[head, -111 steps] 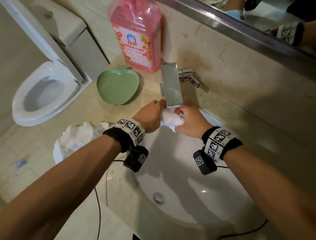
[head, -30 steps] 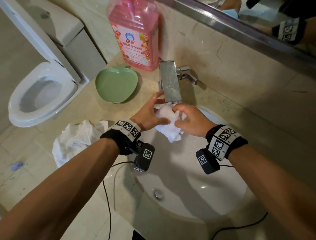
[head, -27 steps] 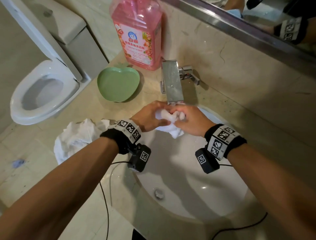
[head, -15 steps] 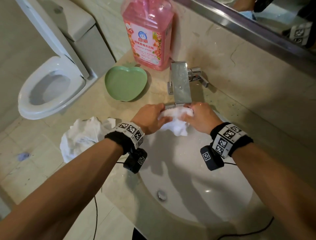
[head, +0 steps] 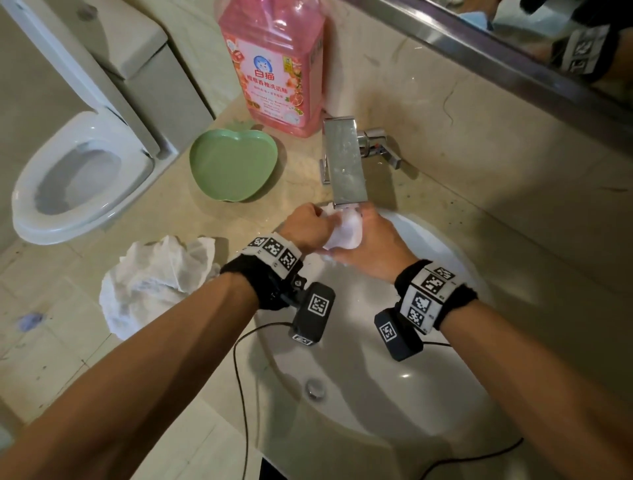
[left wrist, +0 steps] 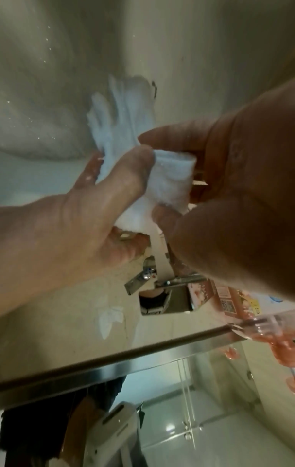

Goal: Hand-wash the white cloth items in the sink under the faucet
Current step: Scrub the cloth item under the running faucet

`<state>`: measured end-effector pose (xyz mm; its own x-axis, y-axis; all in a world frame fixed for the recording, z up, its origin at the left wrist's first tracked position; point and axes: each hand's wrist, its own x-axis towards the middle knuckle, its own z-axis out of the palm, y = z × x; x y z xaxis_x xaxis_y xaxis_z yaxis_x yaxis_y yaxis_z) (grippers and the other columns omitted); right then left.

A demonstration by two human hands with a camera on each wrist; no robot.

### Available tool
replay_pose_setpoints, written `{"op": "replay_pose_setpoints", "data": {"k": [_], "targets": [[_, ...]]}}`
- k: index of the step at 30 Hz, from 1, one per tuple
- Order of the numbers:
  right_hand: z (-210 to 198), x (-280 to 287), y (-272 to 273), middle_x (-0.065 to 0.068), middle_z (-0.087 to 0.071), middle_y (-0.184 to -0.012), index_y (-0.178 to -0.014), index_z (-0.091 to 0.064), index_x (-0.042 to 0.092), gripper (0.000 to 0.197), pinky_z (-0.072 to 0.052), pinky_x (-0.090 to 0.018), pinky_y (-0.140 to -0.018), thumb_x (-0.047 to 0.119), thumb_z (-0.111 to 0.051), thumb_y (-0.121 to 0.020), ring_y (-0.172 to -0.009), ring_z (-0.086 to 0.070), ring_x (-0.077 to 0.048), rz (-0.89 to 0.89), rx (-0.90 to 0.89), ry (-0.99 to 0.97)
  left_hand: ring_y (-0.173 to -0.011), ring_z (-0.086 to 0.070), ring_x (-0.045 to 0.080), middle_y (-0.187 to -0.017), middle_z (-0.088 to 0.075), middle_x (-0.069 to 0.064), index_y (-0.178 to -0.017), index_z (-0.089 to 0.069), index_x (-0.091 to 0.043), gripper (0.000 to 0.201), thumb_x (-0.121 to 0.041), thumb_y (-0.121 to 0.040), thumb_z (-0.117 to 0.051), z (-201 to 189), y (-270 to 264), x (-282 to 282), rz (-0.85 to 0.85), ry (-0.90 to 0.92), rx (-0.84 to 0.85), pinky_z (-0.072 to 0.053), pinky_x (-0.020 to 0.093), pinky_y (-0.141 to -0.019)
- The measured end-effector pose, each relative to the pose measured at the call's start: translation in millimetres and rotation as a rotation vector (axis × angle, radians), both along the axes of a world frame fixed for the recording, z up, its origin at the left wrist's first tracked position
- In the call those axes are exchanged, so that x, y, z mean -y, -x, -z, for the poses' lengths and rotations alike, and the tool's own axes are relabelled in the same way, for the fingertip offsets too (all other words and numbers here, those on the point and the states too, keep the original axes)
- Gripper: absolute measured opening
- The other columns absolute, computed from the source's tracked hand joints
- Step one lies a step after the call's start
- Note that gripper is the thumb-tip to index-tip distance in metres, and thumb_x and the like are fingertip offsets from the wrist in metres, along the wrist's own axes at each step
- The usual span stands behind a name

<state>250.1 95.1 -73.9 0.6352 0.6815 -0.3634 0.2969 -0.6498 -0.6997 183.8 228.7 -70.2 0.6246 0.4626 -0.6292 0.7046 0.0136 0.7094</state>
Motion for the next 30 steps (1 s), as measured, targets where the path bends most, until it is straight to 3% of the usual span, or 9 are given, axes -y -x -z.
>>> {"op": "replay_pose_setpoints", "data": {"k": [5,8,12,14,17,21,24,28,30], "targets": [[8,-11,-9,0.003,-0.06,-0.114,-0.134,-0.047,0.019,0.066,-0.05,-0.033,-0.092,0.016,-0.077,-0.075,-0.111,-0.059,-0.022,0.037,-0.028,-0.029,-0.102,-0.064,0.032,-0.119,-0.066,0.019,-0.11,-0.065,-0.004,0.028,-0.02,-0.093,-0.052,-7,6,2,-0.02,0.111,0.117,-0.054,0.043,-0.091],[7,-9,-21,0.004,-0.066,-0.112,-0.129,-0.056,0.026,0.059,-0.054,-0.034,-0.089,-0.004,-0.06,-0.08,-0.106,-0.063,-0.02,0.11,-0.102,-0.087,-0.099,-0.058,0.023,-0.108,-0.064,0.001,-0.102,-0.059,-0.021,0.023,-0.008,-0.083,-0.054,-5,12,-10,0.169,-0.003,0.163,-0.046,0.025,-0.075],[3,-1,-29,0.002,-0.071,-0.103,-0.119,-0.062,0.025,0.063,-0.061,-0.034,-0.079,-0.014,-0.059,-0.069,-0.099,-0.068,-0.022,0.101,-0.191,-0.112,-0.117,-0.052,0.013,-0.128,-0.054,-0.003,-0.136,-0.04,-0.019,0.077,-0.02,-0.071,-0.08,8,13,-22,0.51,-0.174,0.127,-0.042,0.023,-0.093],[1,3,-28,-0.002,-0.072,-0.104,-0.116,-0.063,0.022,0.059,-0.06,-0.042,-0.083,-0.016,-0.061,-0.07,-0.1,-0.068,-0.027,0.13,-0.233,-0.169,-0.103,-0.057,0.001,-0.116,-0.059,-0.017,-0.137,-0.045,-0.027,0.084,-0.028,-0.065,-0.087,13,8,-21,0.552,-0.126,0.12,-0.043,0.013,-0.085],[-4,9,-31,-0.008,-0.072,-0.105,-0.112,-0.063,0.014,0.05,-0.058,-0.047,-0.084,-0.015,-0.064,-0.072,-0.099,-0.067,-0.029,0.118,-0.219,-0.227,-0.104,-0.062,0.012,-0.113,-0.063,-0.01,-0.132,-0.055,-0.024,0.07,-0.029,-0.07,-0.085,22,-2,-15,0.552,-0.109,0.05,-0.042,0.015,-0.075],[-11,24,-41,0.008,-0.068,-0.1,-0.096,-0.058,0.031,0.05,-0.055,-0.023,-0.068,-0.007,-0.077,-0.069,-0.086,-0.066,-0.007,0.058,-0.43,-0.205,-0.108,-0.063,0.024,-0.122,-0.066,0.008,-0.125,-0.062,-0.015,0.045,-0.03,-0.084,-0.072,26,-11,-9,0.593,-0.408,0.026,-0.041,0.023,-0.079],[-8,26,-43,-0.013,-0.061,-0.118,-0.094,-0.054,0.025,0.045,-0.06,-0.029,-0.071,0.005,-0.086,-0.07,-0.1,-0.067,-0.023,0.137,-0.59,-0.122,-0.113,-0.061,0.029,-0.125,-0.064,0.01,-0.126,-0.062,-0.016,0.039,-0.022,-0.088,-0.062,19,-10,-10,0.685,-0.586,0.093,-0.048,0.031,-0.091],[0,7,-38,-0.006,-0.062,-0.113,-0.125,-0.051,0.025,0.074,-0.062,-0.041,-0.063,0.013,-0.091,-0.063,-0.095,-0.069,-0.027,0.106,-0.517,0.06,-0.104,-0.063,0.031,-0.118,-0.065,0.01,-0.12,-0.063,-0.022,0.035,-0.03,-0.087,-0.058,8,-14,-5,0.848,-0.787,0.123,-0.053,0.036,-0.086],[5,-2,-33,-0.007,-0.07,-0.098,-0.112,-0.063,0.015,0.056,-0.06,-0.036,-0.059,0.024,-0.089,-0.062,-0.086,-0.071,-0.026,-0.04,-0.368,0.132,-0.095,-0.064,0.031,-0.113,-0.067,0.009,-0.115,-0.064,-0.022,0.03,-0.032,-0.088,-0.056,4,-17,-3,0.911,-0.859,0.056,-0.048,0.031,-0.076]]}}
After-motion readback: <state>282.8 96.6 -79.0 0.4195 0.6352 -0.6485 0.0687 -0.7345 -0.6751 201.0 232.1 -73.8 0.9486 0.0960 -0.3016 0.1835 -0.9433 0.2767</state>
